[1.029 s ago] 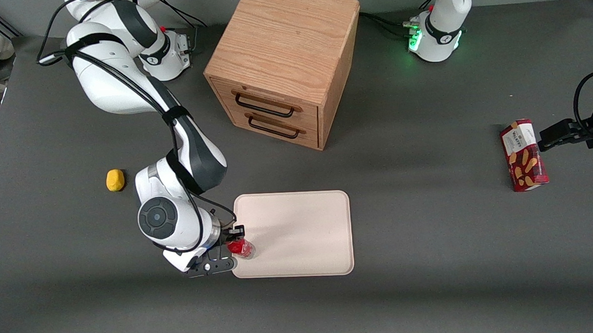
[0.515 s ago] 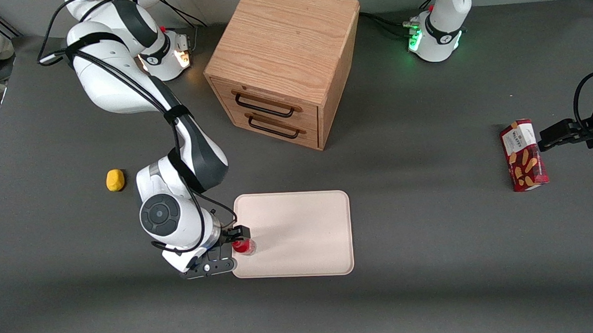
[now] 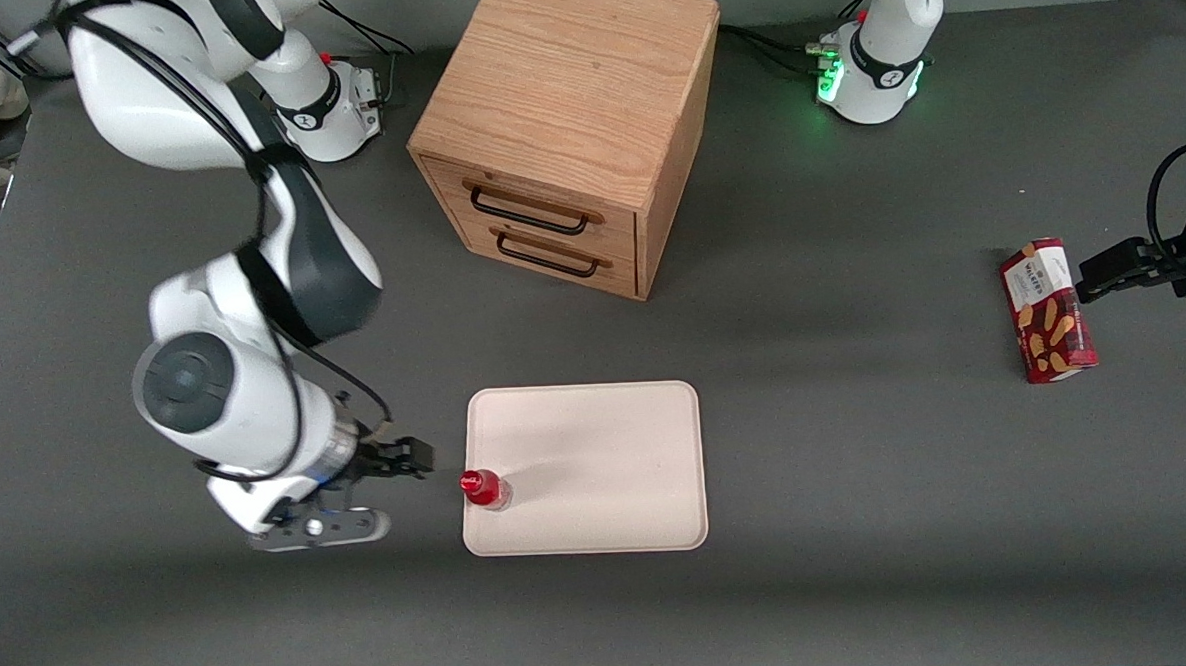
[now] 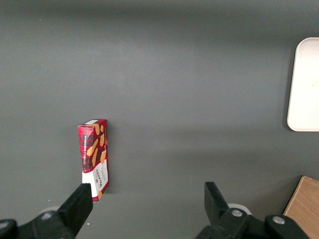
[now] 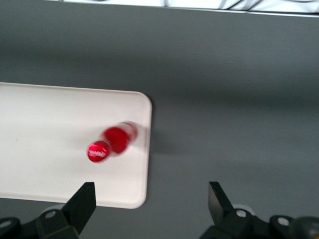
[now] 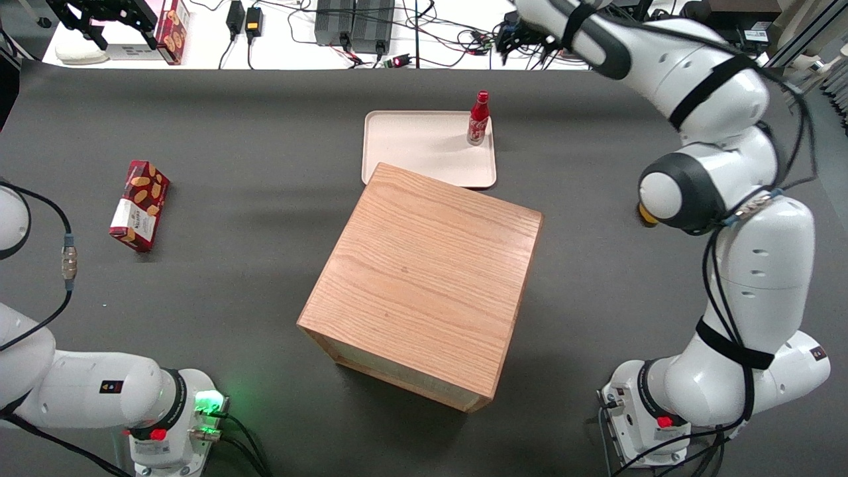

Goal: Place coke bottle on tray

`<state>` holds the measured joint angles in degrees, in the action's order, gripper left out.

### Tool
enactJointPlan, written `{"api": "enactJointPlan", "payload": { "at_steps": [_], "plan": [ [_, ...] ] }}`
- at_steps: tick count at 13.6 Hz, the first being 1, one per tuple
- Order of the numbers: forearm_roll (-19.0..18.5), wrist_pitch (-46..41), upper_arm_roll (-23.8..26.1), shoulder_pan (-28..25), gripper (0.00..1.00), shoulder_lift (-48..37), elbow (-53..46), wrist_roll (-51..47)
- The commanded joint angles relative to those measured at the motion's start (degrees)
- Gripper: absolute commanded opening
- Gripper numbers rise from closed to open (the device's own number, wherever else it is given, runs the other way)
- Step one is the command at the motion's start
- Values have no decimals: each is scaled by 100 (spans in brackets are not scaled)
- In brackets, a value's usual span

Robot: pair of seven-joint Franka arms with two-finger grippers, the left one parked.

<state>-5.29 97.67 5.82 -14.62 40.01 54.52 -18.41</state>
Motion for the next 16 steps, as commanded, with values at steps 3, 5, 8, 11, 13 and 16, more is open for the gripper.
{"api": "enactJointPlan", "payload": {
  "at_steps": [3,5,8,11,13,16],
  "plan": [
    [968,147,-1292,12,100,-2161,2551,1038],
    [916,147,-1600,3,100,-2898,3324,1243],
    [496,147,-1795,-6,100,-3848,4485,1524],
    [370,-317,-1821,3,100,-4071,4428,1551],
    [379,-407,-1821,11,100,-4062,4199,1446],
    [441,-687,-1926,20,100,-4001,3891,1306]
  ]
}}
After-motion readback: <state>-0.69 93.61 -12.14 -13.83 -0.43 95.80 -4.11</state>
